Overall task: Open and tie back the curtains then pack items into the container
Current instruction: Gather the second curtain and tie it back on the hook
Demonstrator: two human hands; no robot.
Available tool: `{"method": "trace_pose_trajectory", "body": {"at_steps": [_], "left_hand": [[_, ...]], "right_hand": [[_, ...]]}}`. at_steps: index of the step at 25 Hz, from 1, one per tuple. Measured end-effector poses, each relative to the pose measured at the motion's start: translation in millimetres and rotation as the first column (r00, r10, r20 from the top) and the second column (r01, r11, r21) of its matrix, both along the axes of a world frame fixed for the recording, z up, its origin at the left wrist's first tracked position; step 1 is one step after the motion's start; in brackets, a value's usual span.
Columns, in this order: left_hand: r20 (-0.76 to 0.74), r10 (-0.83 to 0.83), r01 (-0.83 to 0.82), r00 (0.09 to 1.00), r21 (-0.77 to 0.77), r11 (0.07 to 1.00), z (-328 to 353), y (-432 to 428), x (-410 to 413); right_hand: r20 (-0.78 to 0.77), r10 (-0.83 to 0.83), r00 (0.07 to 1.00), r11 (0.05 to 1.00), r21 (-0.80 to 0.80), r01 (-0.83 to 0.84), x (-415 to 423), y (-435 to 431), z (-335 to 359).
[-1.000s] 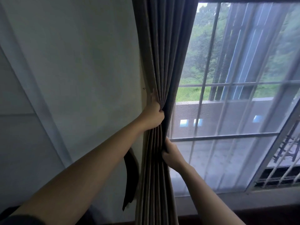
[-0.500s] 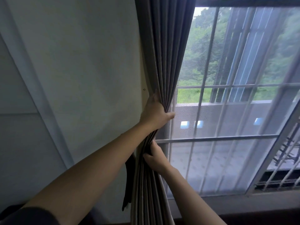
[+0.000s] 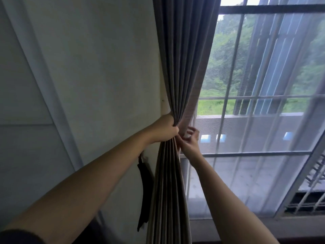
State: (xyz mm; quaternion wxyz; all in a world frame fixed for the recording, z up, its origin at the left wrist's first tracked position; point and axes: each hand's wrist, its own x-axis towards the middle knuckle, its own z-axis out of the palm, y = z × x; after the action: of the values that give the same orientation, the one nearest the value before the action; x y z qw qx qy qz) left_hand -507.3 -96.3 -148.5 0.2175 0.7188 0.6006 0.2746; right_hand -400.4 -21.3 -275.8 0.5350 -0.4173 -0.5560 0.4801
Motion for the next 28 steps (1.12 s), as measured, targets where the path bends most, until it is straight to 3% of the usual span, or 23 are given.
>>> {"method": "trace_pose_trajectory", "body": {"at_steps": [5, 9, 16, 21, 26, 28], "left_hand": [[0.077, -0.040, 0.041, 0.996, -0.014, 0.999, -1, -5, -26], [0.091, -0.036, 0.037, 0.995, -0.012, 0.999, 1, -11, -28], [0.102, -0.046, 0.046, 0.994, 0.000, 0.999, -1, -7, -27], [0.175, -0.015, 0.006, 0.984, 0.049, 0.999, -8, -9, -21], [0.229, 0.002, -0.018, 0.973, 0.067, 0.998, -21, -14, -19], [0.226, 0.034, -0.055, 0.974, 0.088, 0.995, -20, -4, -17]], "right_hand": [[-0.047, 0.231, 0.972, 0.973, 0.004, -0.232, 8, 19, 26], [-0.129, 0.308, 0.943, 0.944, -0.078, -0.320, 4, 24, 27], [-0.099, 0.280, 0.955, 0.958, -0.040, -0.285, 5, 19, 33], [0.007, 0.201, 0.979, 0.976, 0.078, -0.201, 8, 8, 39], [0.040, 0.306, 0.951, 0.951, 0.033, -0.307, 25, -3, 34], [0.062, 0.251, 0.966, 0.966, 0.049, -0.254, 27, -3, 36]]}}
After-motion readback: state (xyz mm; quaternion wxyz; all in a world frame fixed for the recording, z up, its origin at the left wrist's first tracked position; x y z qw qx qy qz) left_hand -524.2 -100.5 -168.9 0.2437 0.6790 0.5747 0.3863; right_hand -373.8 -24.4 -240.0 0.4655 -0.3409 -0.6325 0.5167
